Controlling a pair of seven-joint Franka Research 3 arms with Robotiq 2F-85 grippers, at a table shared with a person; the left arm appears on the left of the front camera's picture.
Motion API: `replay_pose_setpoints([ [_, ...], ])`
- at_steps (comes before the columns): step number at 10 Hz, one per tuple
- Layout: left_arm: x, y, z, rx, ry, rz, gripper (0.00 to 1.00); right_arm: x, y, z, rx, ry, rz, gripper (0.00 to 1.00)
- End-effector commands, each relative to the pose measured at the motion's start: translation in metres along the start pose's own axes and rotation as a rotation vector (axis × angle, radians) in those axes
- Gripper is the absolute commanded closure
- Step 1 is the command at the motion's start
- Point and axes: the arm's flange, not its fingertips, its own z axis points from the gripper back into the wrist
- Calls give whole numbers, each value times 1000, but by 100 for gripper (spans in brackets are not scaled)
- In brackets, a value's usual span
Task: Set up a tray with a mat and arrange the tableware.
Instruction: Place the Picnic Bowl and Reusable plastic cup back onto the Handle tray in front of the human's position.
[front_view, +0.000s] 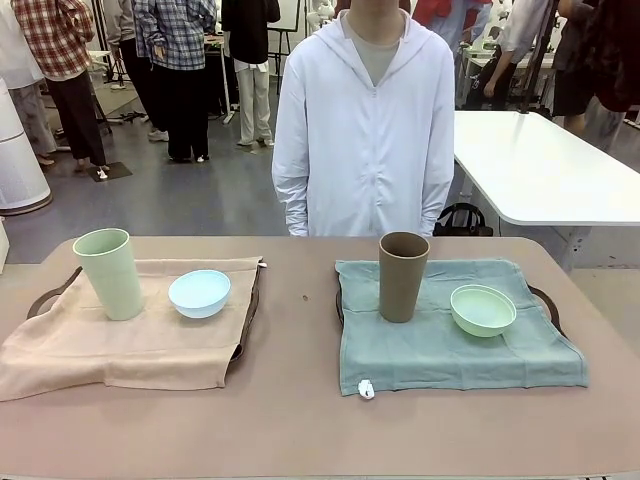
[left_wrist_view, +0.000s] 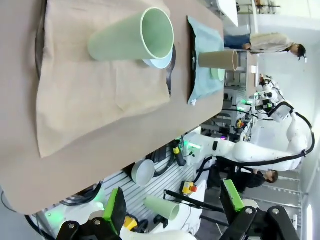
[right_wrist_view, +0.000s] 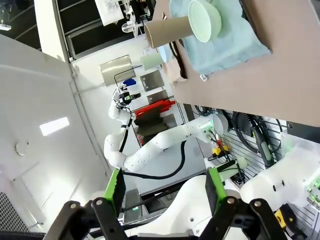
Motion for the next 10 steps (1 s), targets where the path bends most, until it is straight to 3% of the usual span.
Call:
replay_pose_setpoints([
  [1, -2, 2, 1, -17, -6, -7, 0, -2, 1, -1, 5, 0, 5, 15],
  [10, -2, 2, 1, -17, -6, -7, 0, -2, 1, -1, 5, 0, 5, 15],
])
